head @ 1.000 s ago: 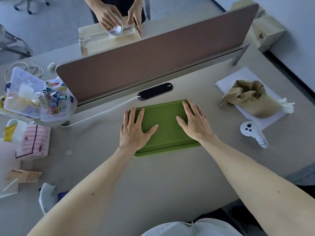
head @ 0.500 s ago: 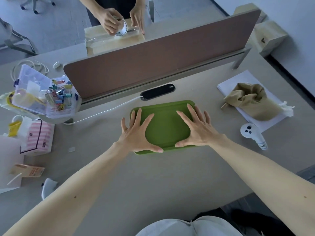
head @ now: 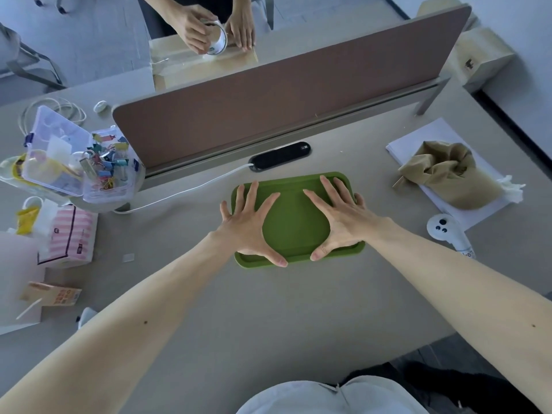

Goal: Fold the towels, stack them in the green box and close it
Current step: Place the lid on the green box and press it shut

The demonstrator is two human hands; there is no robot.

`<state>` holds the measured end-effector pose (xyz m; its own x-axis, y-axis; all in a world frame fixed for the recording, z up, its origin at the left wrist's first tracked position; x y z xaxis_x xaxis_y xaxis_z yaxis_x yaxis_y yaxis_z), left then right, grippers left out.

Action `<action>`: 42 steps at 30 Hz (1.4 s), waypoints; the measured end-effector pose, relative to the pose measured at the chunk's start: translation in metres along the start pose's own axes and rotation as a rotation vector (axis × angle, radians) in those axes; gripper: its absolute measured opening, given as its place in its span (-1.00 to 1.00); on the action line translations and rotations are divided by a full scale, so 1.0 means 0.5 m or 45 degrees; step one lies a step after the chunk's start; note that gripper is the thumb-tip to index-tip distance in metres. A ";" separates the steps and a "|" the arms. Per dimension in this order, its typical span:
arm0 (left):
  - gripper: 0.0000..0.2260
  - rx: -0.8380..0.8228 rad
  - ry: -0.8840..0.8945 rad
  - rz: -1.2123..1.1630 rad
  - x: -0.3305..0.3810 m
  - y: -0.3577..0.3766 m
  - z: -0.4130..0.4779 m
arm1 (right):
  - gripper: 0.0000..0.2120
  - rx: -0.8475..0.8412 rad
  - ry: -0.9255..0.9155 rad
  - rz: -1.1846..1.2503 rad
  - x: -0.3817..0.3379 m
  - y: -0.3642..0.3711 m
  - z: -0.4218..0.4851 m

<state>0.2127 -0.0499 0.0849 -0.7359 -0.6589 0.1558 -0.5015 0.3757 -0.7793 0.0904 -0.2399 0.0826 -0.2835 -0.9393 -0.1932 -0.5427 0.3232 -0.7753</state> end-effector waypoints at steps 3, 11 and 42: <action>0.39 -0.017 -0.003 -0.051 -0.002 0.007 0.002 | 0.43 -0.004 -0.007 0.019 -0.002 0.001 -0.001; -0.04 0.580 0.014 -0.801 -0.058 -0.022 -0.041 | 0.20 0.419 0.158 0.831 0.052 -0.022 -0.028; -0.54 0.649 -0.432 -1.189 -0.039 0.018 0.024 | -0.52 0.690 0.376 0.862 0.098 -0.037 0.069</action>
<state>0.2280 -0.0417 0.0675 0.0340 -0.7159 0.6974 -0.4904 -0.6200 -0.6125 0.1137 -0.2957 0.0667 -0.6372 -0.4769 -0.6055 0.2375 0.6258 -0.7429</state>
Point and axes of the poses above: each hand's wrist, its own z-axis towards the middle knuckle, its own y-axis out of the palm, x = y × z, the point moved 4 cm from there along z, towards the middle knuckle, and after that the axes turned 6 degrees about -x, right-handed, at the moved point
